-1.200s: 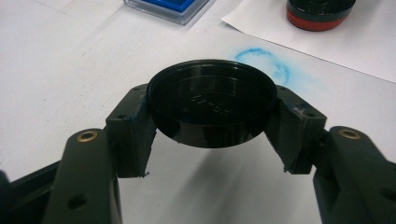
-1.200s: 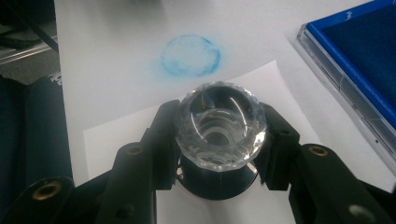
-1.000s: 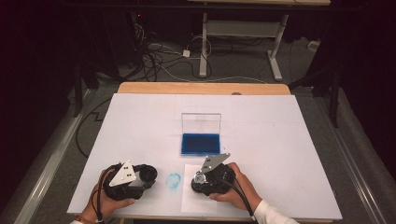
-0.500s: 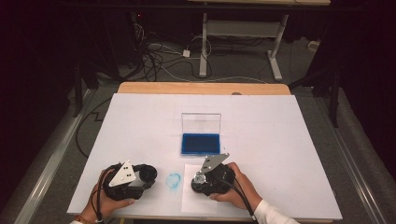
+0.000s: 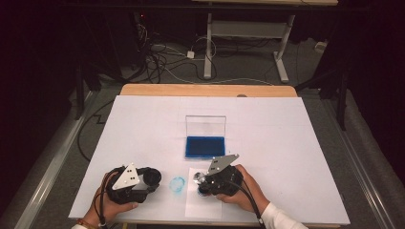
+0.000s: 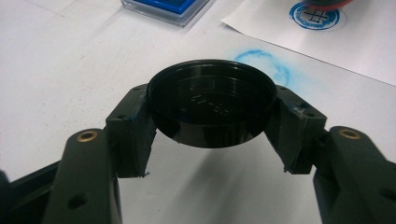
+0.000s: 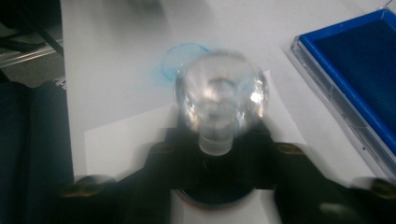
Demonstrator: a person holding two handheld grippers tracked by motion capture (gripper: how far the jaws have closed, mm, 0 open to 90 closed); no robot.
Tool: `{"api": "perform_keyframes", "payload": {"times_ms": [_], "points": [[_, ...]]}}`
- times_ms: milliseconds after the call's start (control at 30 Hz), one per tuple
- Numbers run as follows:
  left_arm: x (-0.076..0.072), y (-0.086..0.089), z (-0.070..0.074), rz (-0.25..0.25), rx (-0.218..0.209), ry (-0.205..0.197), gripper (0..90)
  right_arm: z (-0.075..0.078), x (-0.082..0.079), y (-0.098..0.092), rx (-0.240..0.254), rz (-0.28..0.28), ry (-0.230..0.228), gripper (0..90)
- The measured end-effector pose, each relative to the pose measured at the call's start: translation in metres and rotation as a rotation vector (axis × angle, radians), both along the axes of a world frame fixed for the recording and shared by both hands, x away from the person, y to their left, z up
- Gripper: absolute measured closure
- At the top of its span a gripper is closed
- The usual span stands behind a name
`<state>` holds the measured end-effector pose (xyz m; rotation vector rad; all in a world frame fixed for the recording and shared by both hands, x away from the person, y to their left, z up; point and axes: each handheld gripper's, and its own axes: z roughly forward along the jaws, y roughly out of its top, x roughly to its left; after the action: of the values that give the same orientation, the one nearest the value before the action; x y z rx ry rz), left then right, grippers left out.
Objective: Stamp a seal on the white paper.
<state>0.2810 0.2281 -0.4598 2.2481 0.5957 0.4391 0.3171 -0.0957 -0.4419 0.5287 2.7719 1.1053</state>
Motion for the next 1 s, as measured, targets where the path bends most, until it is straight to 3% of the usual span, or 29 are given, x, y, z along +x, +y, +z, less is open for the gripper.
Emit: {"api": "perform_keyframes", "payload": {"times_ms": [133,233,300,567,800,1000], "points": [[0.0,0.0,0.001,0.001,-0.003,-0.002,36.7,0.002,-0.001,-0.002,-0.001,0.0,-0.014,75.6],[0.0,-0.001,0.001,-0.002,-0.002,-0.003,36.6,-0.004,0.0,-0.002,-0.025,0.0,-0.008,75.5],[-0.001,-0.001,0.001,-0.003,-0.007,-0.002,36.6,-0.006,0.001,-0.002,-0.016,-0.003,0.001,75.6],[-0.001,-0.01,0.002,-0.021,-0.046,0.006,36.7,0.007,-0.001,-0.007,0.065,-0.021,-0.016,75.6],[-0.003,-0.031,0.002,-0.071,-0.051,0.014,36.7,0.026,-0.005,-0.012,0.143,-0.033,-0.061,75.6],[-0.002,-0.049,0.003,-0.106,-0.091,0.035,36.7,0.037,-0.009,-0.016,0.204,-0.042,-0.074,75.6]]}}
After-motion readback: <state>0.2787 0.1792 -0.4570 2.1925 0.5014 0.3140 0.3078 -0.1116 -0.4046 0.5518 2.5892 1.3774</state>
